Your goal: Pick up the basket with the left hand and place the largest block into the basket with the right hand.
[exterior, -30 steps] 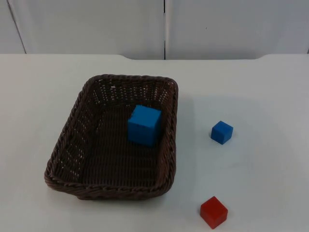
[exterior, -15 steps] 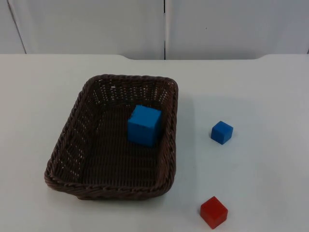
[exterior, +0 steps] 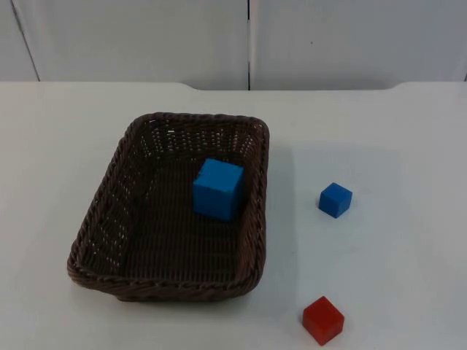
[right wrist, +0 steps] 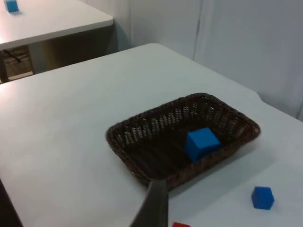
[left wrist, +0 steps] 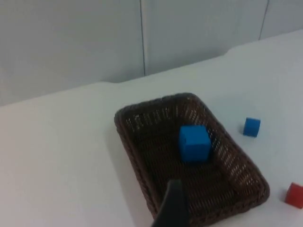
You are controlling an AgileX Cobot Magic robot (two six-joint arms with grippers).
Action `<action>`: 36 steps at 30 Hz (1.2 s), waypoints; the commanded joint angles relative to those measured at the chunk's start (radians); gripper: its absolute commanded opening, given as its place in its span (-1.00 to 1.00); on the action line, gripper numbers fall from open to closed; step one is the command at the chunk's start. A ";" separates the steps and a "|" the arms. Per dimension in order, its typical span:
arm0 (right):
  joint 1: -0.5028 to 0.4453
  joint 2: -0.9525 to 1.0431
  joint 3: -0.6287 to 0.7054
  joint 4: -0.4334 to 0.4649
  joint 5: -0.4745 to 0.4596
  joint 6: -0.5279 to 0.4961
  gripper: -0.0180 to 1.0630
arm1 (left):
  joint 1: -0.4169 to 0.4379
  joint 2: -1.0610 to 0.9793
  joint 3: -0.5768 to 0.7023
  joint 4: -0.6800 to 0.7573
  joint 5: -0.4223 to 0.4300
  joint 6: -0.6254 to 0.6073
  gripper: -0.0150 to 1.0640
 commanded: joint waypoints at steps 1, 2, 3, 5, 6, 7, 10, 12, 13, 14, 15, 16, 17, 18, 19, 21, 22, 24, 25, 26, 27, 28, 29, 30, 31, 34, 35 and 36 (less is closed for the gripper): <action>0.001 -0.039 0.002 -0.070 0.044 0.067 0.43 | 0.000 -0.060 0.046 0.015 0.012 -0.008 0.33; 0.001 -0.057 0.002 -0.095 0.065 0.096 0.43 | 0.000 -0.087 0.061 0.030 0.012 -0.023 0.33; 0.001 -0.057 0.002 -0.095 0.065 0.096 0.43 | 0.000 -0.087 0.061 0.030 0.012 -0.023 0.33; 0.001 -0.102 0.002 -0.117 0.097 0.129 0.43 | 0.000 -0.151 0.066 0.093 0.013 -0.099 0.33; 0.001 -0.122 0.002 -0.119 0.116 0.129 0.43 | 0.000 -0.165 0.066 0.134 0.013 -0.148 0.33; 0.001 -0.145 0.002 -0.119 0.131 0.129 0.43 | 0.000 -0.165 0.068 0.174 0.013 -0.195 0.33; 0.001 -0.187 0.002 -0.119 0.157 0.132 0.43 | 0.000 -0.165 0.068 0.206 0.040 -0.224 0.33; 0.001 -0.198 0.002 -0.138 0.185 0.165 0.43 | 0.000 -0.165 0.102 0.219 0.043 -0.229 0.33; 0.001 -0.198 0.002 -0.151 0.203 0.186 0.43 | 0.000 -0.165 0.121 0.217 0.039 -0.229 0.33; 0.001 -0.198 0.002 -0.151 0.203 0.186 0.43 | 0.000 -0.165 0.121 0.217 0.039 -0.229 0.33; 0.001 -0.198 0.002 -0.168 0.229 0.201 0.43 | 0.000 -0.165 0.126 0.215 0.046 -0.232 0.33; 0.001 -0.198 0.003 -0.168 0.251 0.206 0.43 | 0.000 -0.165 0.126 0.213 0.050 -0.232 0.33; 0.001 -0.198 0.005 -0.174 0.267 0.206 0.43 | 0.000 -0.165 0.126 0.214 0.049 -0.229 0.33; 0.001 -0.198 0.005 -0.168 0.280 0.206 0.43 | 0.000 -0.165 0.126 0.214 0.052 -0.229 0.33; 0.001 -0.198 0.005 -0.168 0.289 0.206 0.43 | 0.000 -0.165 0.126 0.214 0.052 -0.229 0.33; 0.001 -0.198 0.005 -0.168 0.297 0.206 0.43 | 0.000 -0.165 0.126 0.214 0.052 -0.229 0.33; 0.001 -0.198 0.005 -0.168 0.304 0.206 0.43 | 0.000 -0.165 0.126 0.214 0.058 -0.229 0.33; 0.001 -0.198 0.014 -0.174 0.321 0.206 0.43 | 0.000 -0.165 0.128 0.216 0.068 -0.229 0.33; 0.001 -0.198 0.020 -0.185 0.328 0.206 0.43 | 0.000 -0.165 0.132 0.216 0.077 -0.229 0.33; 0.001 -0.198 0.022 -0.187 0.333 0.206 0.43 | 0.000 -0.165 0.134 0.216 0.080 -0.229 0.33; 0.001 -0.198 0.026 -0.191 0.341 0.208 0.43 | 0.000 -0.165 0.139 0.216 0.087 -0.229 0.33; 0.001 -0.198 0.026 -0.191 0.341 0.208 0.43 | 0.000 -0.165 0.139 0.216 0.087 -0.229 0.33; 0.001 -0.198 0.030 -0.191 0.346 0.210 0.43 | 0.000 -0.165 0.146 0.216 0.092 -0.229 0.33; 0.001 -0.198 0.031 -0.191 0.346 0.210 0.43 | 0.000 -0.165 0.149 0.216 0.095 -0.229 0.33; 0.001 -0.198 0.034 -0.191 0.350 0.210 0.43 | 0.000 -0.165 0.149 0.216 0.095 -0.229 0.33; 0.001 -0.198 0.034 -0.191 0.350 0.210 0.43 | 0.000 -0.165 0.149 0.216 0.095 -0.229 0.33; 0.001 -0.198 0.034 -0.191 0.350 0.210 0.43 | 0.000 -0.165 0.149 0.216 0.095 -0.229 0.33; 0.001 -0.198 0.034 -0.191 0.350 0.210 0.43 | 0.000 -0.165 0.149 0.216 0.095 -0.229 0.33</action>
